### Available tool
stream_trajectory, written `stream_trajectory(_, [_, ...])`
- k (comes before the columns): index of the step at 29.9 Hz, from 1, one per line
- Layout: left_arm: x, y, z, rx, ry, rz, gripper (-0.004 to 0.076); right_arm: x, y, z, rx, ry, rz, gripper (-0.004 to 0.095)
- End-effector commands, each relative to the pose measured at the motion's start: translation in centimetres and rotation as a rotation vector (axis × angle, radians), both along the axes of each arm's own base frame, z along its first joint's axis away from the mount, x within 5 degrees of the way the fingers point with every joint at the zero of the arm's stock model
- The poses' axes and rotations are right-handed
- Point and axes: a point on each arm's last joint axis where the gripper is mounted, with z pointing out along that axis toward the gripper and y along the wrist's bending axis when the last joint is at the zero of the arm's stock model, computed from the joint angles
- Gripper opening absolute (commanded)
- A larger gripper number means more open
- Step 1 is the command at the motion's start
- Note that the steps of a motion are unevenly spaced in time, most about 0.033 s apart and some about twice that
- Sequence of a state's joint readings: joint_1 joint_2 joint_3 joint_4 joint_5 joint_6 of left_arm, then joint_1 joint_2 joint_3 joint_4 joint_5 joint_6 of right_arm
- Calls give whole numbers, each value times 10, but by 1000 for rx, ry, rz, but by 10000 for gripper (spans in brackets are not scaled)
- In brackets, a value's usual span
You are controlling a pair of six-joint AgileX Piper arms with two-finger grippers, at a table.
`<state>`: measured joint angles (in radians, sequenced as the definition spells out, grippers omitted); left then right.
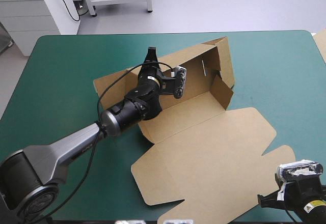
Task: Fold the box
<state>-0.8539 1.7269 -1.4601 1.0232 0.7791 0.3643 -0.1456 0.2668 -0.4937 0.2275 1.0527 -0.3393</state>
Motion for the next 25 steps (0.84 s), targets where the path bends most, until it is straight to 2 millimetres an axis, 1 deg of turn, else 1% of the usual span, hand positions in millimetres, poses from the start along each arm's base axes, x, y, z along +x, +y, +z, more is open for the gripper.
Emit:
stream_trajectory(1, [-13, -13, 27, -68, -146, -51, -8, 4, 0, 13, -5, -73, -2, -21])
stream_trajectory(4, [-17, -18, 37, -182, -190, -72, -8, 4, 0, 13, -5, -73, -2, -21])
stream_trajectory(10, [-30, -24, 57, -348, -180, -217, -8, 4, 0, 13, -5, -73, -2, -21])
stream_trajectory(14, [-37, -22, 69, -399, -198, -269, -8, 4, 0, 13, -5, -73, -2, -21])
stream_trajectory(17, [-43, -19, 76, -461, -176, -281, -8, 4, 0, 13, -5, -73, -2, -21])
stream_trajectory(22, [-55, -15, 86, -468, -142, -348, -8, 4, -1, 13, -10, -72, -4, -21])
stream_trajectory(25, [-62, -12, 85, -426, -78, -385, -8, 4, -1, 12, -13, -72, -5, -21])
